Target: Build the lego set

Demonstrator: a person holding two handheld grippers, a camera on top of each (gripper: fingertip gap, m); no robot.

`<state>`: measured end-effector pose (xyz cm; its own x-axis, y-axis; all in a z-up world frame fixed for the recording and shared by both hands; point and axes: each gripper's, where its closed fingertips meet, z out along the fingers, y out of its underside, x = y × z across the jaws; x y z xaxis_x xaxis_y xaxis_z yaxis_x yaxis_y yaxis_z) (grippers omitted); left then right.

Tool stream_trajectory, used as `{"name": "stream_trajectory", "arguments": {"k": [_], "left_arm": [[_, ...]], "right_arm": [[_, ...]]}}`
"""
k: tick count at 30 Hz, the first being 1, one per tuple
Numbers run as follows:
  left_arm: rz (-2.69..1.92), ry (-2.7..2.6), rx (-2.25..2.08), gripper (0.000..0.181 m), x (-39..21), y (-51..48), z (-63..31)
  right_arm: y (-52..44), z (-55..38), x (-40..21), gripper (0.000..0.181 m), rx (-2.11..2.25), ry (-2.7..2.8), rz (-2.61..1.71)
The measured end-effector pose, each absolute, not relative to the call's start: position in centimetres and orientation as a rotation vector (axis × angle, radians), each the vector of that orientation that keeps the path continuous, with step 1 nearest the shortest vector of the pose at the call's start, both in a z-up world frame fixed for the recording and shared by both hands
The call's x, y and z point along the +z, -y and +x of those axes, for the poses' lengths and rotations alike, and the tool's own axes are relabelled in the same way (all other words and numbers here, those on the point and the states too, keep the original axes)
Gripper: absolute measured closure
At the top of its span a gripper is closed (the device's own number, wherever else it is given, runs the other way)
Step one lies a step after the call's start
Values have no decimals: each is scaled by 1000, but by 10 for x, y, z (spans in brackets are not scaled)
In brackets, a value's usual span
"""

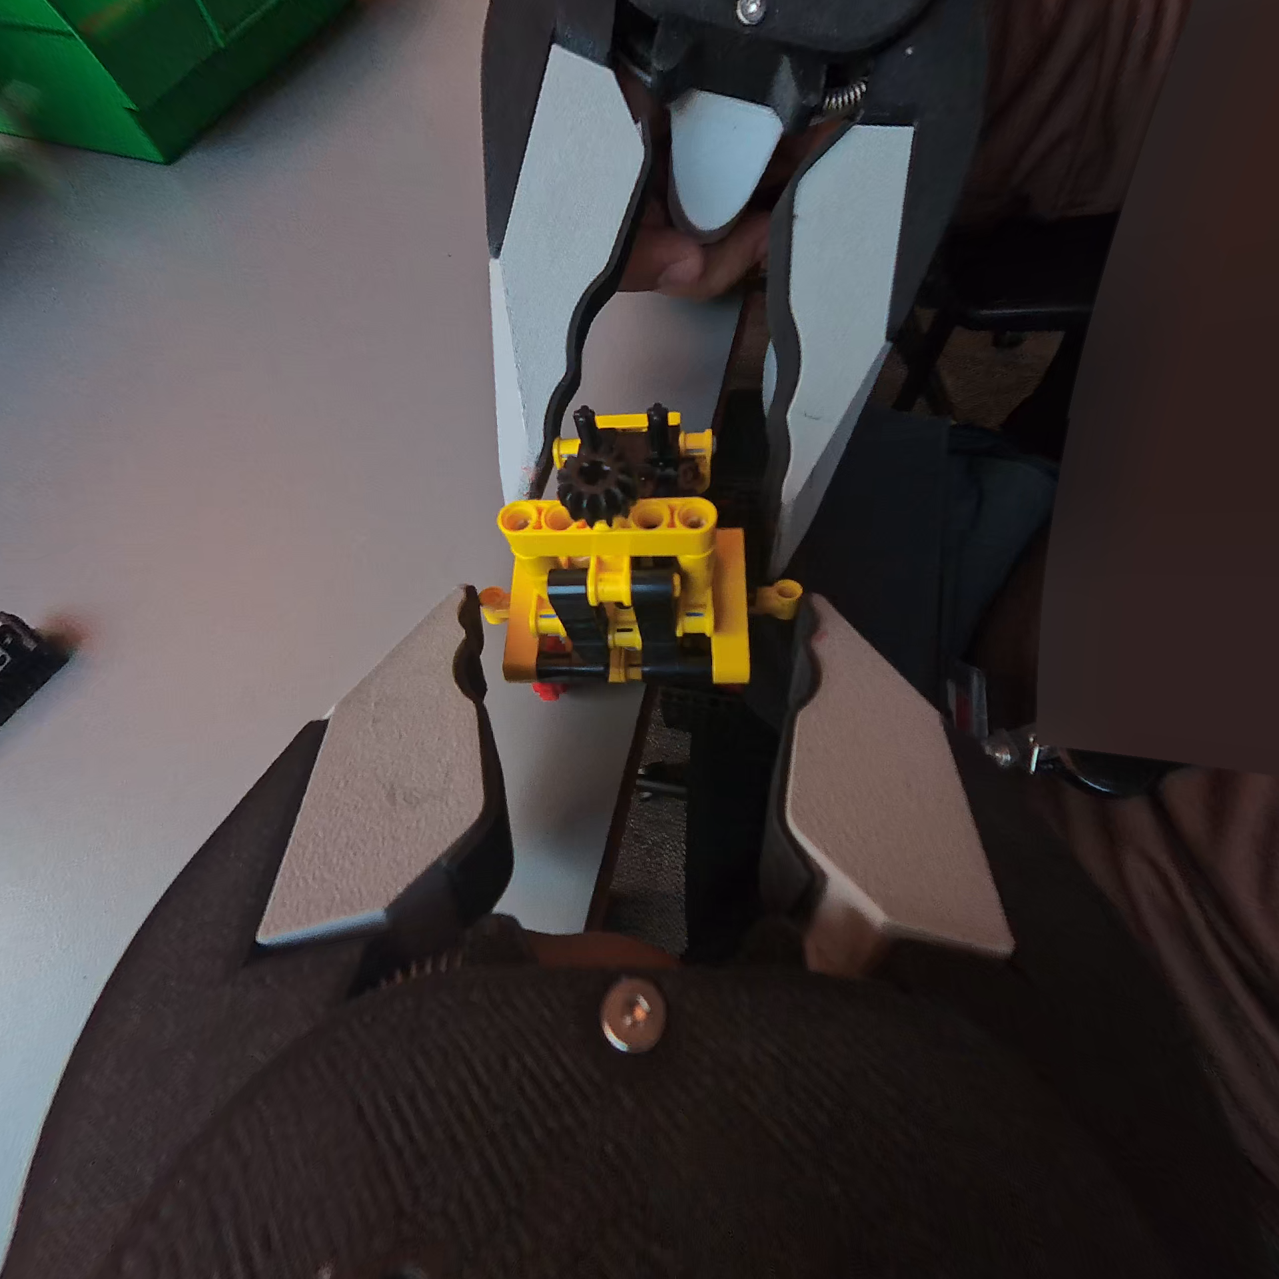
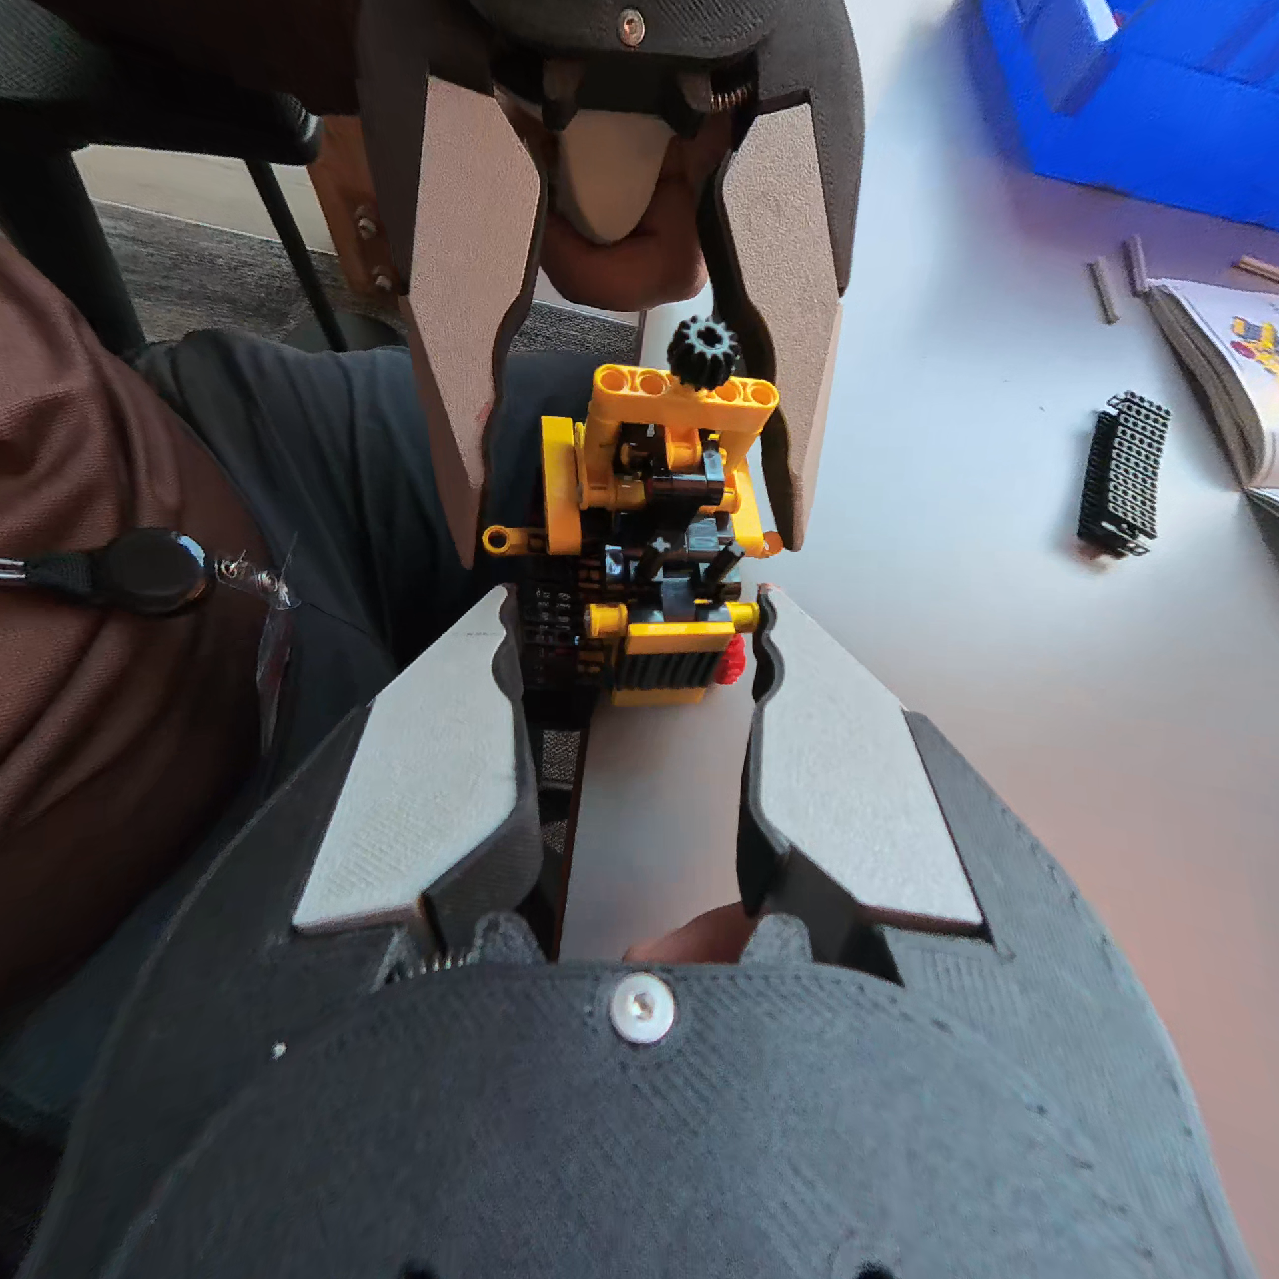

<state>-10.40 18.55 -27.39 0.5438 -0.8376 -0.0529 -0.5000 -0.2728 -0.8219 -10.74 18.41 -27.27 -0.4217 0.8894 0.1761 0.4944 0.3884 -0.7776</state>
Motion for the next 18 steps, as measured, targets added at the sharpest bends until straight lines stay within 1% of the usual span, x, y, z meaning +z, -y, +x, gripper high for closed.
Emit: {"name": "stream_trajectory", "arguments": {"k": [6,8,18], "left_arm": [[-1938,-1032,-436,97,-277,-187,-111],[-1941,-1031,-450,101,-280,-185,-111],[-1922,-1012,-446,103,-280,-183,-114]], "right_arm": [[-188,-110,-275,121,861,2065,-1196],[-188,-110,-275,122,869,2070,-1197],[-187,-109,-276,123,880,2077,-1212]]}}
